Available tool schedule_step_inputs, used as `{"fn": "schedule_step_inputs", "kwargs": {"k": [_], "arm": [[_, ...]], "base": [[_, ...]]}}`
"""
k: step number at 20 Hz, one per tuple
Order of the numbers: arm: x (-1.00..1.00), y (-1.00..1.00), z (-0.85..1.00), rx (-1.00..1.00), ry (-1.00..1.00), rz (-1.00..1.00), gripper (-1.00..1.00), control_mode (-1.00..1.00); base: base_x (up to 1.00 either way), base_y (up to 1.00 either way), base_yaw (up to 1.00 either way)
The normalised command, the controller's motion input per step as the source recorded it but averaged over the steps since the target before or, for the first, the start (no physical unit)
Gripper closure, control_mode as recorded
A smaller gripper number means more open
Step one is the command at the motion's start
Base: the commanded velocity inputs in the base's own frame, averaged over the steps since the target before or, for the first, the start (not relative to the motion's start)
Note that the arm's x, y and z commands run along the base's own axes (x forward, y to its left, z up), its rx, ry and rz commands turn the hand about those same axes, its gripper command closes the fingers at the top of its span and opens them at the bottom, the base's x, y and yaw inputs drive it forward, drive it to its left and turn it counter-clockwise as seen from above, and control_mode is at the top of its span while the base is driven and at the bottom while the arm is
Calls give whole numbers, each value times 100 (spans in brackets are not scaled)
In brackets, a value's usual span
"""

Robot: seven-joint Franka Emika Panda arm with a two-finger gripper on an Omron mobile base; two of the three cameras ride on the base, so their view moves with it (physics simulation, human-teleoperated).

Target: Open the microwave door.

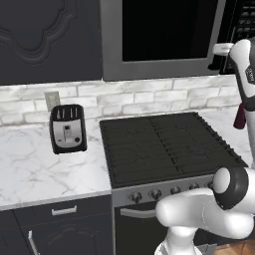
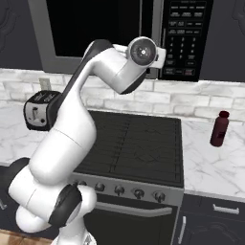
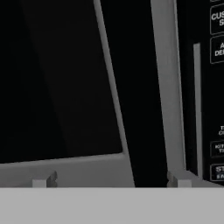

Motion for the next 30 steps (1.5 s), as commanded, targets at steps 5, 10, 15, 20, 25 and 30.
{"fn": "schedule_step_inputs", "kwargs": {"k": [5, 10, 15, 20, 25, 30], "arm": [[59, -18, 0, 5, 0, 13, -100, -100], [60, -2, -6, 0, 0, 12, -100, -100], [56, -3, -6, 0, 0, 9, -100, -100], [42, 0, -9, 0, 0, 1, 100, -100], [-33, 0, 0, 0, -5, 0, 100, -100], [-100, -50, 0, 0, -20, -4, 100, -100]], "base": [[0, 0, 0], [0, 0, 0], [0, 0, 0], [0, 0, 0], [0, 0, 0], [0, 0, 0]]}}
